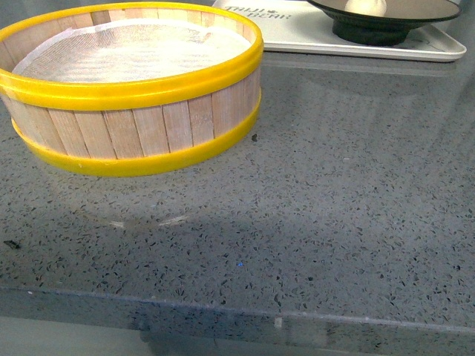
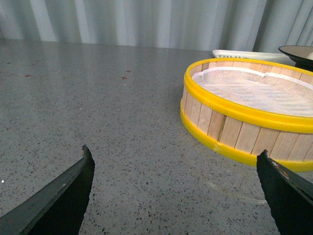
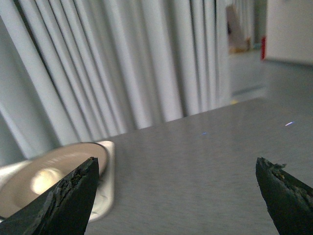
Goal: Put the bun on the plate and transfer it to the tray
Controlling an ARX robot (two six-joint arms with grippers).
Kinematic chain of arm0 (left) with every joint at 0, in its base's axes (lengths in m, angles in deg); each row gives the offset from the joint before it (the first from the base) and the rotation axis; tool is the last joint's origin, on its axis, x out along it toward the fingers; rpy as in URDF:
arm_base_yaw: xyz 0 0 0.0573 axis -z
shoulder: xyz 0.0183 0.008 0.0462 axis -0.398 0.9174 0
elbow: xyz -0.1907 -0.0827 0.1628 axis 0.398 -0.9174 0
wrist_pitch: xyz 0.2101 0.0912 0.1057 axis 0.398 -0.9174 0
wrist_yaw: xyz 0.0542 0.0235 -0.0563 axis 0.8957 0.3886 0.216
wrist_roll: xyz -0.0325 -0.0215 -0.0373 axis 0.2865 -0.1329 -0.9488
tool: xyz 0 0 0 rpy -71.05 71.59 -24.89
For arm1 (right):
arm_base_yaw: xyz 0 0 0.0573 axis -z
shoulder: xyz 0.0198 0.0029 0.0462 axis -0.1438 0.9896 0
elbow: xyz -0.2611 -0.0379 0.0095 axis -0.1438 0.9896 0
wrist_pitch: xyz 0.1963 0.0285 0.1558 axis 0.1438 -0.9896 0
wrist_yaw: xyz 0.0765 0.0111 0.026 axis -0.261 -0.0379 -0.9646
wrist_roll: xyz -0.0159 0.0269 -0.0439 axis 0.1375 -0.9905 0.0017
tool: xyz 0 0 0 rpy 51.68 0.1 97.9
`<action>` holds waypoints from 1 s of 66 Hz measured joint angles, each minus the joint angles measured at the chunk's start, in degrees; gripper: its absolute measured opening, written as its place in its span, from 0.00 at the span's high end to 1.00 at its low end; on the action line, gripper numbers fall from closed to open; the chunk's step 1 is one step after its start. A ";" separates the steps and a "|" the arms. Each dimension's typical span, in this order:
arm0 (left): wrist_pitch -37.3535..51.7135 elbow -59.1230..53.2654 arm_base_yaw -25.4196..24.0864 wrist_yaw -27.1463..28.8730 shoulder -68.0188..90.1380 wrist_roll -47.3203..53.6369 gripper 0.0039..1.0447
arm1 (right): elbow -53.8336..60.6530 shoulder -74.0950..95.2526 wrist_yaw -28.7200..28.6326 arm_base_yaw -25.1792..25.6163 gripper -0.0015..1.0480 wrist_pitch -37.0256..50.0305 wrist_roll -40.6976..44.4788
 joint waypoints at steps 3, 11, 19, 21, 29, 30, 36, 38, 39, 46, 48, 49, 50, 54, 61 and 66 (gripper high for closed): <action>0.00 0.00 0.00 0.00 0.00 0.00 0.06 | 5.25 -3.39 0.59 0.85 0.09 2.84 7.13; 0.00 0.00 0.00 0.00 0.00 0.02 0.06 | 17.03 -11.43 -3.32 4.52 0.11 3.13 17.33; 0.00 0.00 0.00 0.00 0.00 0.02 0.06 | 24.94 -22.58 -19.50 4.66 0.35 -7.30 13.81; 0.00 0.00 0.00 -0.02 -0.02 0.00 0.06 | 25.51 -24.24 -19.10 3.50 0.41 -7.98 13.57; 0.00 0.00 0.00 0.02 0.02 0.00 0.06 | 26.86 -28.98 -15.50 -0.11 0.59 -10.10 12.96; 0.00 0.00 0.00 0.00 0.00 0.00 0.06 | 27.02 -29.40 -15.04 -0.46 0.61 -10.34 12.92; 0.00 0.00 0.00 -0.02 0.00 0.00 0.06 | 28.46 -32.63 -12.20 -3.23 0.76 -12.35 12.76; 0.00 0.00 0.00 -0.02 0.00 0.00 0.06 | 28.87 -33.64 -11.39 -4.11 0.81 -13.05 12.74; 0.00 0.00 0.00 0.00 0.00 0.00 0.06 | 28.98 -33.97 -11.10 -4.39 0.83 -13.27 12.76; 0.00 0.00 0.00 0.00 0.00 0.00 0.06 | 29.83 -37.09 -8.81 -6.99 0.99 -15.32 12.87; 0.00 0.00 0.00 0.02 0.00 0.00 0.06 | 30.08 -38.03 -8.20 -7.72 0.98 -15.93 12.70; 0.00 0.00 0.00 0.00 0.00 0.00 0.06 | 30.16 -38.36 -8.00 -7.93 0.98 -16.13 12.72; 0.00 0.00 0.00 0.00 0.00 0.00 0.06 | 30.27 -38.97 -7.58 -8.41 0.98 -16.55 12.72; 0.00 0.00 0.00 0.00 0.00 0.00 0.06 | 30.62 -40.35 -6.58 -9.44 0.98 -17.53 12.70; 0.00 0.00 0.00 0.00 0.00 0.00 0.06 | 31.30 -42.93 -4.76 -11.19 0.98 -19.41 12.70; 0.00 0.00 0.00 0.00 0.00 0.00 0.06 | 32.13 -44.30 -2.86 -12.79 0.98 -19.76 12.70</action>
